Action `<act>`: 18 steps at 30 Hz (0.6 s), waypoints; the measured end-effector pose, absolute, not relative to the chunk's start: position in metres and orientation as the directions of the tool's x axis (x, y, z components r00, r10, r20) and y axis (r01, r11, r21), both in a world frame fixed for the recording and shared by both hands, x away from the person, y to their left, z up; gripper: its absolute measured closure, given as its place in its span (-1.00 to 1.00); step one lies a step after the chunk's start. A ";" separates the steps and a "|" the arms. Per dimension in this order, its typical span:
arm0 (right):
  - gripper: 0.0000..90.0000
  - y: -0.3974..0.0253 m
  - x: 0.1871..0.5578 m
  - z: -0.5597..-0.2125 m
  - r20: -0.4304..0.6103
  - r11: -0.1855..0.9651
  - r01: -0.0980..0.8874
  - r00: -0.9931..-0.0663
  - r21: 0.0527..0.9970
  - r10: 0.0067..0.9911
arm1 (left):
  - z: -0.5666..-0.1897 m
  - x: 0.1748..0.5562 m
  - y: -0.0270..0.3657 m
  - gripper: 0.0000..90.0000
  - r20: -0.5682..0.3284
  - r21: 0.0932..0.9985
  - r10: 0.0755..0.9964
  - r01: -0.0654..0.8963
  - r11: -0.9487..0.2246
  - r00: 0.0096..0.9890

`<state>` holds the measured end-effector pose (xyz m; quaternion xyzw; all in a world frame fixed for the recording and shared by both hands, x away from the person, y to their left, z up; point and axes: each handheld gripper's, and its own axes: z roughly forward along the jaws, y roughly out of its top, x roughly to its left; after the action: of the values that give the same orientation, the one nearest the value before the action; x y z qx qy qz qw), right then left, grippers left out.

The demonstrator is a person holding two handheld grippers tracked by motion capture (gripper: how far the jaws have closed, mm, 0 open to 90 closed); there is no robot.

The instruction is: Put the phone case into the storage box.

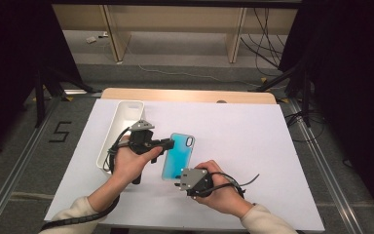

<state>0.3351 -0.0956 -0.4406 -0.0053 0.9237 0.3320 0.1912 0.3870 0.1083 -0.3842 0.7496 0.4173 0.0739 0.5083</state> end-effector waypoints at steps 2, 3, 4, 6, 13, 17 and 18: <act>0.37 -0.097 0.335 -0.439 -0.343 0.754 -0.112 -0.926 0.647 0.156 | -0.384 0.387 0.110 0.83 -0.311 0.832 0.697 0.539 -0.129 0.646; 0.30 -0.099 0.335 -0.438 -0.334 0.740 -0.096 -0.925 0.666 0.179 | -0.384 0.388 0.111 0.83 -0.303 0.840 0.694 0.527 -0.130 0.654; 0.22 -0.102 0.336 -0.434 -0.314 0.709 -0.075 -0.925 0.701 0.213 | -0.383 0.387 0.112 0.83 -0.292 0.845 0.696 0.518 -0.134 0.656; 0.18 -0.104 0.336 -0.433 -0.296 0.696 -0.058 -0.928 0.715 0.227 | -0.382 0.387 0.113 0.83 -0.279 0.853 0.694 0.503 -0.138 0.664; -0.21 -0.122 0.339 -0.427 -0.169 0.588 0.073 -0.923 0.806 0.346 | -0.380 0.386 0.123 0.83 -0.235 0.876 0.697 0.459 -0.151 0.677; -0.31 -0.129 0.341 -0.427 -0.145 0.545 0.093 -0.914 0.833 0.378 | -0.380 0.385 0.127 0.83 -0.228 0.882 0.695 0.448 -0.150 0.682; -0.36 -0.134 0.342 -0.426 -0.128 0.520 0.109 -0.908 0.847 0.399 | -0.380 0.385 0.128 0.83 -0.225 0.884 0.696 0.443 -0.148 0.682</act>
<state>0.3417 -0.1340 -0.4263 0.1479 0.8579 0.4670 0.1551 0.3851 0.1276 -0.3801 0.7482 0.3807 0.1192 0.5302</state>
